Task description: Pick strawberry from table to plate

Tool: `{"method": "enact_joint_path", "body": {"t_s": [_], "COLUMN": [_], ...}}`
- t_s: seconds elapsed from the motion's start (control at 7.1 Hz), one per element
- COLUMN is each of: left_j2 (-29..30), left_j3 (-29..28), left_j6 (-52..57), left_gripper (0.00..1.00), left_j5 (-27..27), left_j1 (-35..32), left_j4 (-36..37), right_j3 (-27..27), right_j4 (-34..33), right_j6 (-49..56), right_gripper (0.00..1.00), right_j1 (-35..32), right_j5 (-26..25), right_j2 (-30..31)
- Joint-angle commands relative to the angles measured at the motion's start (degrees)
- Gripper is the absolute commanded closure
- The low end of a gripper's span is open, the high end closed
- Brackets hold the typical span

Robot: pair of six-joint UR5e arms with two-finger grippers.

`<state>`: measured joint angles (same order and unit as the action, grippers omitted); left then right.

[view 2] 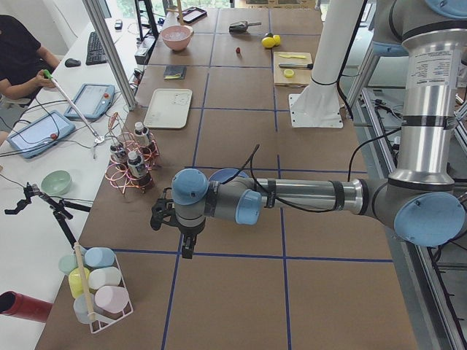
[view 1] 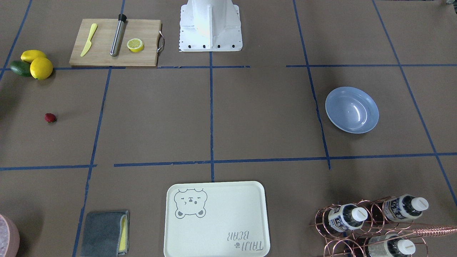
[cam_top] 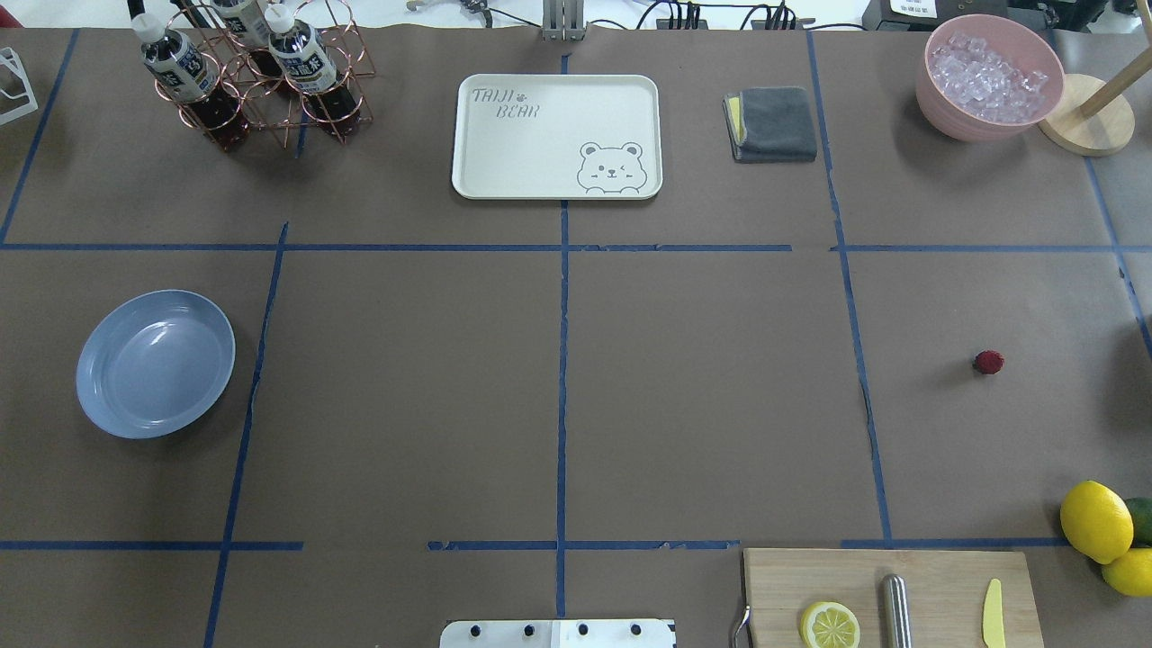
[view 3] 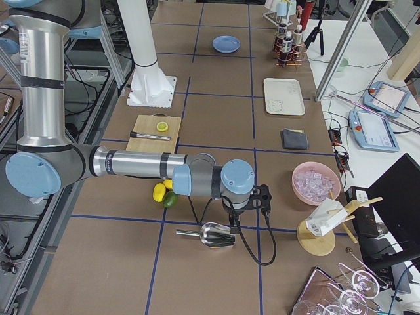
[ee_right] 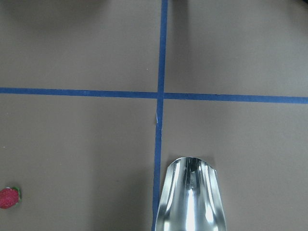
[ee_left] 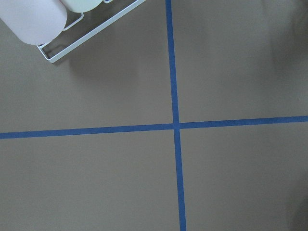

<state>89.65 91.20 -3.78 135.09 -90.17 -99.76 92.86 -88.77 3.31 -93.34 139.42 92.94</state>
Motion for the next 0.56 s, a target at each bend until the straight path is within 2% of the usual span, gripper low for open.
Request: {"method": "enact_joint_path", "body": {"t_s": [0.0, 0.42], "left_j2": [-0.1, -0.4], "left_j3": [0.1, 0.7], "left_j6": [0.1, 0.0], "left_gripper": [0.0, 0.0], "left_j5": [0.0, 0.3], "left_j1": [0.0, 1.6], "left_j4": [-0.1, -1.3], "right_j3": [-0.1, 0.0], "right_j4": [0.2, 0.2], "right_j6": [-0.1, -0.4], "right_gripper": [0.0, 0.0], "right_j1": [0.0, 0.0], "right_j5": [0.7, 1.0], "right_j2": [0.1, 0.0]}}
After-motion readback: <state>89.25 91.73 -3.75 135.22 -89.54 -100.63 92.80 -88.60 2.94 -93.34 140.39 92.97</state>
